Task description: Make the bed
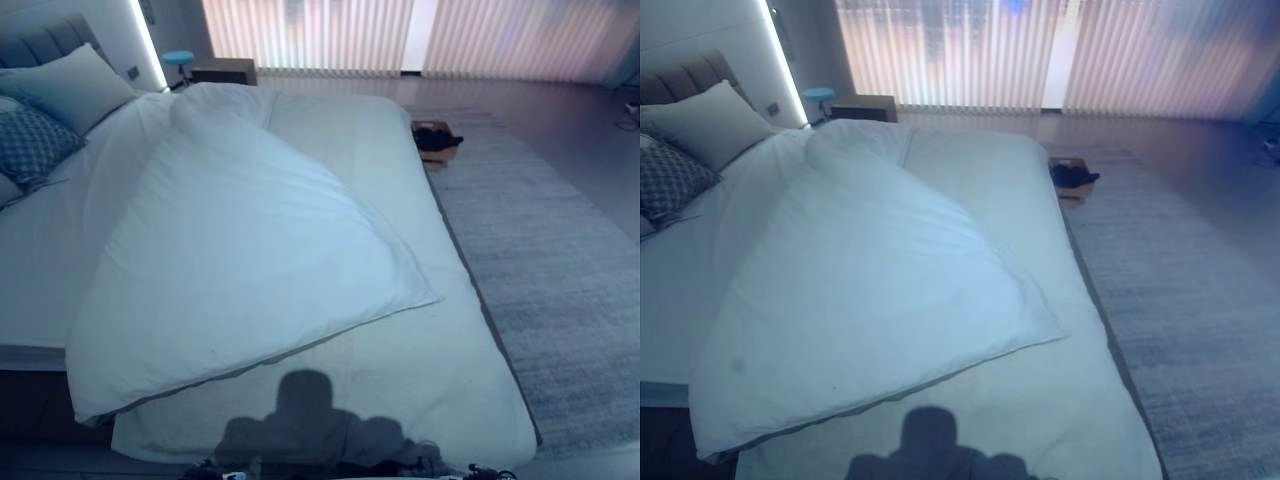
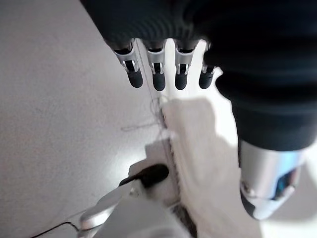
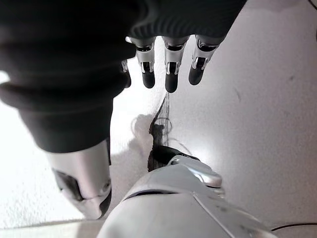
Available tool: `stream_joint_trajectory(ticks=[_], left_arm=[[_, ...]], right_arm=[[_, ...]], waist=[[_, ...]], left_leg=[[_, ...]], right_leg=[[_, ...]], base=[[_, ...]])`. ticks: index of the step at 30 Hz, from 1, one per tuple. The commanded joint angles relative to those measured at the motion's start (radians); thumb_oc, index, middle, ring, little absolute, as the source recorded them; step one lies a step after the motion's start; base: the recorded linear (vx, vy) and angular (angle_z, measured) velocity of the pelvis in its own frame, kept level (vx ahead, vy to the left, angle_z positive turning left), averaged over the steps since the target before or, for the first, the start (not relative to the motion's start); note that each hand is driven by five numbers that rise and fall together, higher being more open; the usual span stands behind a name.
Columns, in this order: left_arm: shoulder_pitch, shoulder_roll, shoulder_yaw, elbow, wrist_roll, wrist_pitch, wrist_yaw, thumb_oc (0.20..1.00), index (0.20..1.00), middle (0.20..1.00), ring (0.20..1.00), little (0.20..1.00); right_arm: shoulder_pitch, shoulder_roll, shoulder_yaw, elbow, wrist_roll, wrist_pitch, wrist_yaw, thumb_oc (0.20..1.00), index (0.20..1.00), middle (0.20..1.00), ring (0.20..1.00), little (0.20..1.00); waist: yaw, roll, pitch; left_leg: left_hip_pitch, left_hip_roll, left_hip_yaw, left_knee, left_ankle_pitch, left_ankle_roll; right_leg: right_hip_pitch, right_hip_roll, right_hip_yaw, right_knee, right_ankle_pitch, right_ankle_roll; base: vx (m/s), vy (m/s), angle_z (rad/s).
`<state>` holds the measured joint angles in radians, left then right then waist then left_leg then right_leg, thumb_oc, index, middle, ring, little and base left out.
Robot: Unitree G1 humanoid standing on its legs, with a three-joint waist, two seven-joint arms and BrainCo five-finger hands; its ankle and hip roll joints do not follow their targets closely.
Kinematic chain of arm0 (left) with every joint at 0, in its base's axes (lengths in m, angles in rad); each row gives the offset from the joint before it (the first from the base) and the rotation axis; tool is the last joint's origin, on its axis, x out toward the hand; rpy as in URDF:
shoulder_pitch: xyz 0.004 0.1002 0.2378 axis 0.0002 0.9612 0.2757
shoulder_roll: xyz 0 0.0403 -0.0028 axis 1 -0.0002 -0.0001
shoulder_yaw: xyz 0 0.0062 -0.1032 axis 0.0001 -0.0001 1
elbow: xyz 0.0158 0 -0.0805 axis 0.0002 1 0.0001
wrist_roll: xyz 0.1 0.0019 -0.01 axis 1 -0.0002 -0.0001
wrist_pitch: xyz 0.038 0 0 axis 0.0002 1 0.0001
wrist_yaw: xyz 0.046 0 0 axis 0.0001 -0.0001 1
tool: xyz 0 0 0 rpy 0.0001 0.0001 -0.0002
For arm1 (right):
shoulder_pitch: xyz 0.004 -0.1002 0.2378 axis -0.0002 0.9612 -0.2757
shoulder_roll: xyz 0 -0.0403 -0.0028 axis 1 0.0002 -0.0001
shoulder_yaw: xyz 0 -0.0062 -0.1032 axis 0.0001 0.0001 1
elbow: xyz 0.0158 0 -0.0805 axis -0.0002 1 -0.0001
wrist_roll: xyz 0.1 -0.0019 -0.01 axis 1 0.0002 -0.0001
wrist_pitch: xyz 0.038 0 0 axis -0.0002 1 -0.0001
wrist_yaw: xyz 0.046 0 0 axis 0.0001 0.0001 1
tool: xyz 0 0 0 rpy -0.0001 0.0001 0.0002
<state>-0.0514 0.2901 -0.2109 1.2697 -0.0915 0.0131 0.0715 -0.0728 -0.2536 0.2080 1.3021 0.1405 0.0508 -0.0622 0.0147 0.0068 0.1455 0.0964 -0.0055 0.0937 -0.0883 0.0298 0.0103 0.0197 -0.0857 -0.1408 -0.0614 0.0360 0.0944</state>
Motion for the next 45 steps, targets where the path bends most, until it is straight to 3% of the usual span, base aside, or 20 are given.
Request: stream_joint_trajectory(ticks=[1, 11, 19, 25, 28, 35, 45], left_arm=[[-0.037, -0.015, 0.013, 0.011, 0.016, -0.006, 0.004, 1.0, 1.0, 1.0, 1.0, 1.0], [-0.016, -0.063, 0.006, 0.005, -0.017, -0.005, -0.014, 1.0, 1.0, 1.0, 1.0, 1.0], [-0.05, -0.07, -0.021, -0.018, -0.047, -0.011, 0.014, 1.0, 1.0, 1.0, 1.0, 1.0], [-0.066, -0.076, -0.03, -0.028, -0.097, -0.018, 0.037, 1.0, 1.0, 1.0, 1.0, 1.0], [-0.085, -0.084, -0.05, -0.031, -0.153, -0.025, 0.063, 1.0, 1.0, 1.0, 1.0, 1.0], [-0.116, -0.1, -0.107, -0.058, -0.222, -0.025, 0.096, 1.0, 1.0, 1.0, 1.0, 1.0], [-0.155, -0.12, -0.18, -0.114, -0.3, -0.034, 0.125, 1.0, 1.0, 1.0, 1.0, 1.0]], right_arm=[[-0.038, -0.029, 0.021, 0.019, -0.046, 0.0, -0.008, 1.0, 1.0, 1.0, 1.0, 1.0], [-0.022, -0.024, 0.026, 0.01, -0.048, -0.002, -0.002, 1.0, 1.0, 1.0, 1.0, 1.0], [-0.093, 0.0, 0.061, -0.112, 0.059, -0.03, -0.012, 1.0, 1.0, 1.0, 1.0, 1.0], [-0.145, 0.024, 0.065, -0.241, 0.227, -0.052, -0.022, 1.0, 1.0, 1.0, 1.0, 1.0], [-0.203, 0.078, 0.066, -0.336, 0.516, -0.086, -0.035, 1.0, 1.0, 1.0, 1.0, 1.0], [-0.339, 0.153, 0.096, -0.457, 0.878, -0.16, -0.07, 1.0, 1.0, 1.0, 1.0, 1.0], [-0.677, 0.136, -0.025, -0.308, 1.011, -0.246, -0.18, 1.0, 1.0, 1.0, 1.0, 1.0]], waist=[[0.009, -0.017, -0.007], [0.0, -0.02, -0.012], [-0.002, -0.013, 0.034], [0.001, -0.001, 0.069], [0.01, 0.007, 0.108], [0.037, 0.012, 0.174], [0.093, 0.028, 0.232]], left_leg=[[0.007, -0.026, -0.038, 0.001, -0.04, -0.025], [0.025, -0.024, -0.042, 0.001, -0.054, -0.027], [-0.074, -0.016, -0.029, 0.001, -0.023, -0.034], [-0.139, -0.015, -0.024, 0.001, 0.001, -0.04], [-0.182, -0.017, -0.027, 0.001, 0.017, -0.044], [-0.242, -0.013, -0.039, 0.001, 0.037, -0.051], [-0.326, -0.017, -0.079, 0.001, 0.055, -0.052]], right_leg=[[0.027, 0.023, 0.017, 0.028, 0.0, 0.022], [0.063, 0.03, 0.009, -0.007, 0.0, 0.018], [-0.028, 0.03, 0.013, -0.022, 0.033, 0.021], [-0.093, 0.029, 0.011, -0.026, 0.053, 0.023], [-0.134, 0.028, 0.008, -0.024, 0.063, 0.023], [-0.184, 0.025, -0.01, -0.019, 0.071, 0.02], [-0.246, 0.022, -0.036, -0.018, 0.068, 0.016]], base=[[0.06, -0.03, 0.14], [0.05, -0.03, 0.03], [-0.05, -0.005, -0.02], [-0.03, 0.013, 0.03], [0.0, 0.001, 0.01], [0.01, -0.006, 0.06], [0.03, -0.01, 0.11]])
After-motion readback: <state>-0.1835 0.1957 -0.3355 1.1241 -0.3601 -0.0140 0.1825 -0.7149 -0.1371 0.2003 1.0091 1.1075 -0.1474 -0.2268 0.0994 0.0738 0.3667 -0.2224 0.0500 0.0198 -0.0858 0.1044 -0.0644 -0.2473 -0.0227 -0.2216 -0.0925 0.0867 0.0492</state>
